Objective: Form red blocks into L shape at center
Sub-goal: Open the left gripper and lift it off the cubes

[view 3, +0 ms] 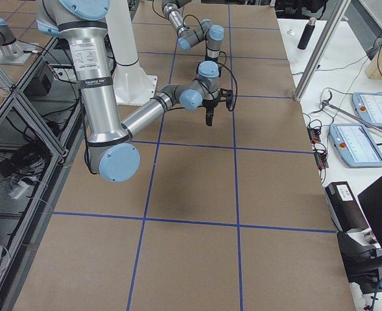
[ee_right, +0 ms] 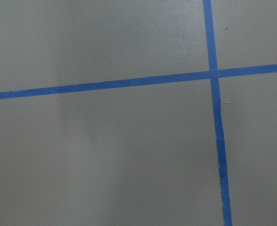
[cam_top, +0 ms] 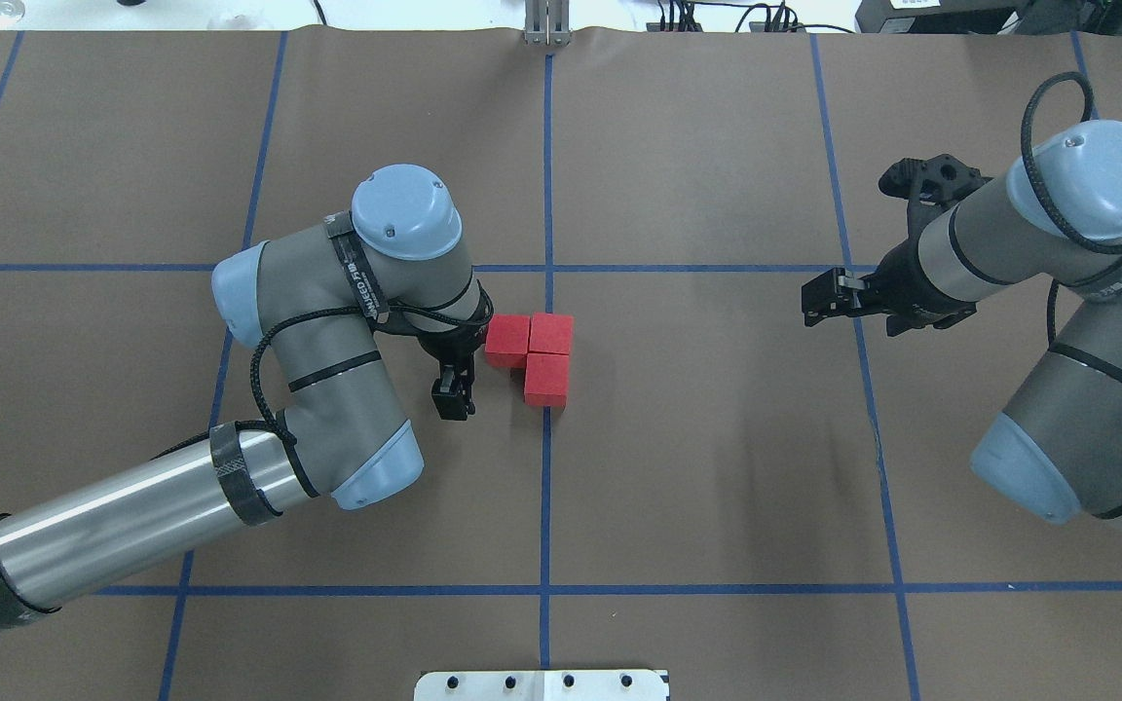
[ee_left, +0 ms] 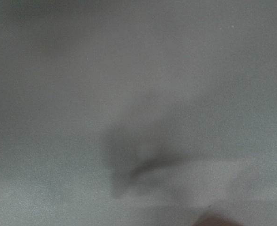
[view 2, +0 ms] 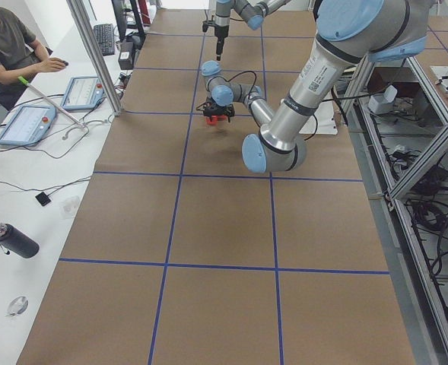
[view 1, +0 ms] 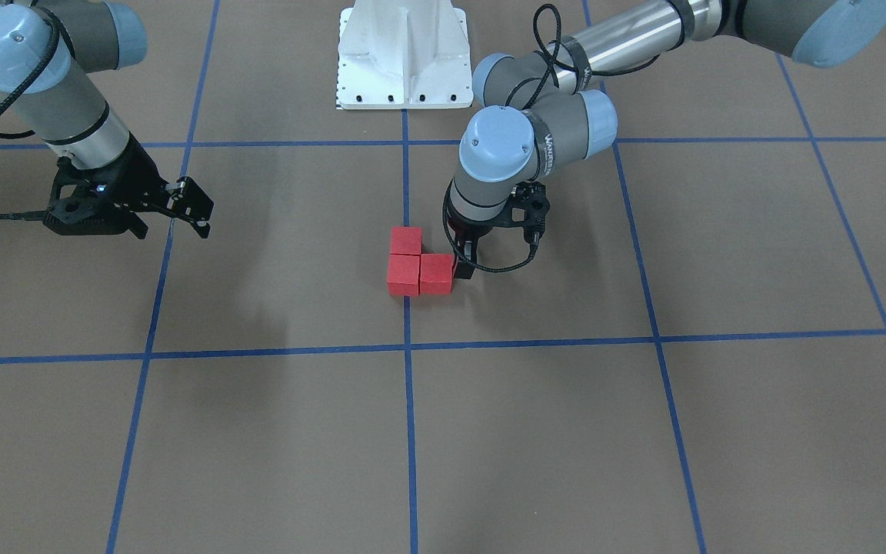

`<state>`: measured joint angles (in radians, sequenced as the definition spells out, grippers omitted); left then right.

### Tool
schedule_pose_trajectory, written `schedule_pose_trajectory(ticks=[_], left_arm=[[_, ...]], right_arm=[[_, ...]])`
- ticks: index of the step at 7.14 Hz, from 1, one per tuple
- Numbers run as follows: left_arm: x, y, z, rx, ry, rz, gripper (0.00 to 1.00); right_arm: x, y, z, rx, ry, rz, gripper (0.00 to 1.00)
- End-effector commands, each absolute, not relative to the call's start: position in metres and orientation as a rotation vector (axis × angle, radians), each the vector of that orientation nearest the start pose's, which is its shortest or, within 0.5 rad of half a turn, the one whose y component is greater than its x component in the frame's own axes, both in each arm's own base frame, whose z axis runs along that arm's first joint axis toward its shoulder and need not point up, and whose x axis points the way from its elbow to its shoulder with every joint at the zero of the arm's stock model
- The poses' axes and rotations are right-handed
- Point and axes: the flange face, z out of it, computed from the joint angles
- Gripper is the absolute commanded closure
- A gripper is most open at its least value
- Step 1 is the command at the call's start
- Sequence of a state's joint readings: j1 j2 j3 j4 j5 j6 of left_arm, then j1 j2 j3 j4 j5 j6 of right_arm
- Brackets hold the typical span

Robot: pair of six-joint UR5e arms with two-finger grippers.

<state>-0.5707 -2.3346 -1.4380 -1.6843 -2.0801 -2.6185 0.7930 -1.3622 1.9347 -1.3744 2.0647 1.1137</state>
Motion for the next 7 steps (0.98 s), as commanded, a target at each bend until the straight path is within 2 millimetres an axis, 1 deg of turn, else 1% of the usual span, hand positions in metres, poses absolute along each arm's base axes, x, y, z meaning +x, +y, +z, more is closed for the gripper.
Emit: schedule_pose_trajectory(ticks=[1, 3, 4, 5, 6, 7], left_arm=[[0.579, -0.472, 0.234, -0.696, 0.642, -1.318, 0.0], [0.576, -0.474, 0.234, -0.694, 0.645, -1.319, 0.0], [0.572, -0.475, 0.241, -0.693, 0.64, -1.323, 0.0], [0.568, -0.475, 0.239, -0.684, 0.655, -1.301, 0.0], [0.551, -0.465, 0.25, -0.677, 0.669, -1.277, 0.0], [0.525, -0.447, 0.259, -0.654, 0.705, -1.214, 0.0]], right_arm=[[-0.325, -0.453, 0.361, 0.059, -0.882, 0.123, 0.0], [-0.326, -0.453, 0.361, 0.058, -0.882, 0.122, 0.0], [-0.326, -0.453, 0.362, 0.058, -0.88, 0.124, 0.0], [-0.326, -0.453, 0.362, 0.058, -0.88, 0.122, 0.0], [-0.325, -0.453, 0.363, 0.057, -0.879, 0.123, 0.0], [-0.325, -0.454, 0.362, 0.061, -0.88, 0.12, 0.0]])
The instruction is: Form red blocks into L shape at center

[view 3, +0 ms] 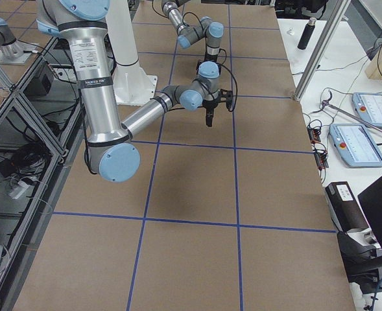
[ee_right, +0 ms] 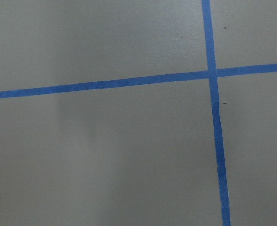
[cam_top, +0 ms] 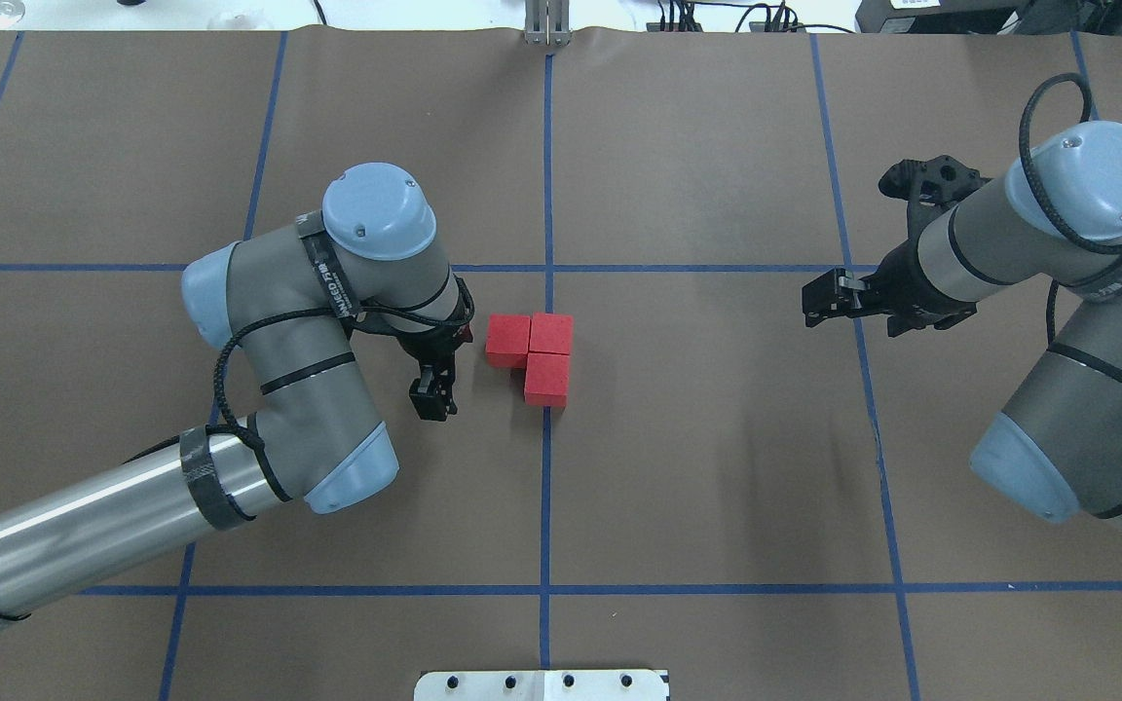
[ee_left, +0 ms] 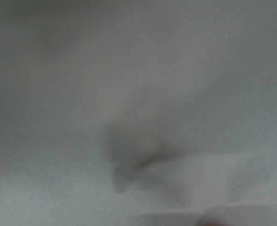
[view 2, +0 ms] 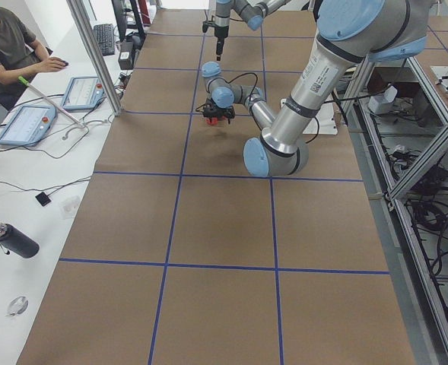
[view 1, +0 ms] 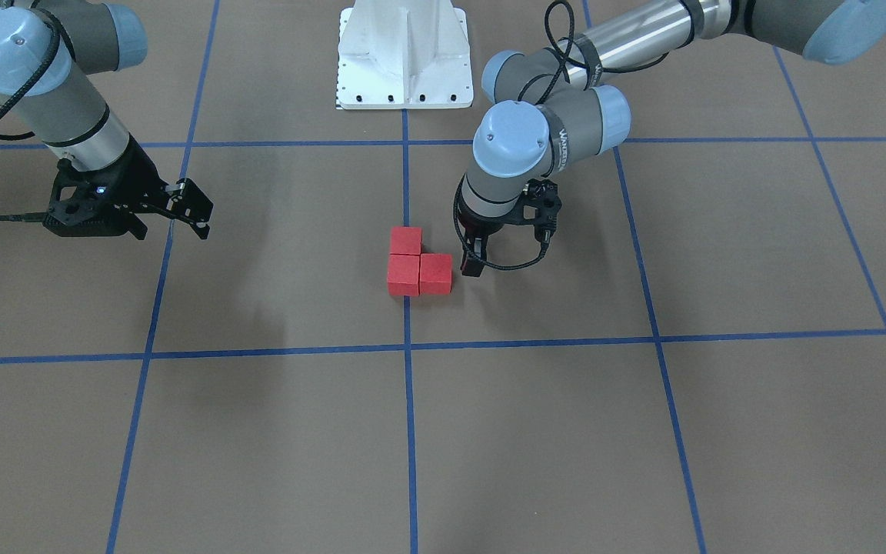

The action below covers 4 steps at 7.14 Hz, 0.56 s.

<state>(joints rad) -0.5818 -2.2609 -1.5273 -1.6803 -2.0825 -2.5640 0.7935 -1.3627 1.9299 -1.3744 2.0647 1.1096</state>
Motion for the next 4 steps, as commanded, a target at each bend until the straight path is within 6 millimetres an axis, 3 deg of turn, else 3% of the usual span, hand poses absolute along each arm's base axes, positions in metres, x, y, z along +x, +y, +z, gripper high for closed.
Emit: schedule_pose_trajectory(ticks=[1, 3, 4], left_arm=[[0.494, -0.428, 0.272, -0.603, 0.74, -1.105, 0.0], [0.413, -0.393, 0.317, -0.465, 0.799, -0.875, 0.0], [0.361, -0.382, 0.331, -0.387, 0.847, -0.777, 0.0]], right_arm=[[-0.32, -0.457, 0.362, 0.068, -0.88, 0.125, 0.0], [-0.294, -0.47, 0.368, 0.073, -0.877, 0.165, 0.0], [-0.275, -0.473, 0.382, 0.082, -0.859, 0.167, 0.0]])
